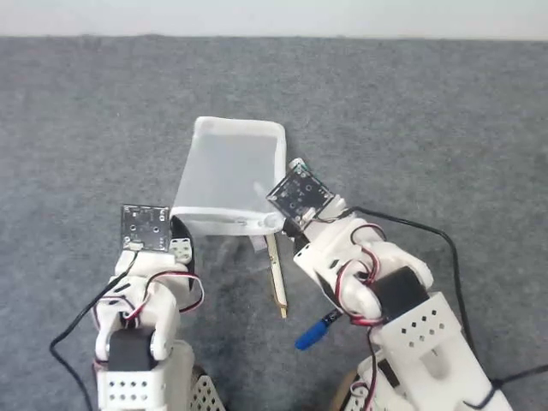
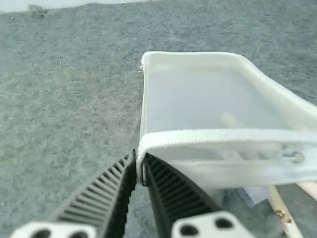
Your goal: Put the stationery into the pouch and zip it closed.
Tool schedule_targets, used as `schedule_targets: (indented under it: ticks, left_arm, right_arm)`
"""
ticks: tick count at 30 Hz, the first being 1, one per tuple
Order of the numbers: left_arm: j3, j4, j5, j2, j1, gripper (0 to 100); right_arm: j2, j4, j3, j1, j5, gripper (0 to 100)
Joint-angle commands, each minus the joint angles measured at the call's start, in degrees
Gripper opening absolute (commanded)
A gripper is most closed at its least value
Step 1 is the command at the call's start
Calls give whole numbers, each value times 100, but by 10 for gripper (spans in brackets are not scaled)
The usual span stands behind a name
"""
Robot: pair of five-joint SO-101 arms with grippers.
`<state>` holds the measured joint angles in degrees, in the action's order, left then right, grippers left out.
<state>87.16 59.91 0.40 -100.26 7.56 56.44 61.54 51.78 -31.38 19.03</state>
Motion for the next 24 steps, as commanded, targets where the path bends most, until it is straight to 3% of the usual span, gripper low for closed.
schedule_targets:
  ticks: [1,7,15,20,24]
  left_arm:
    - [-409,-176,79,-35,352,11]
    - [-479,-167,220,-35,589,10]
    - [-462,-158,237,-35,545,18]
    - [-365,-132,343,-26,545,179]
    - [-268,-176,844,-26,545,269]
  right_arm:
    - [84,-13,-378,347,0,6]
    - [92,-13,-545,611,-431,6]
    - [145,48,-545,426,-492,6]
    - [154,251,-642,84,-492,6]
    - [154,523,-853,22,-492,6]
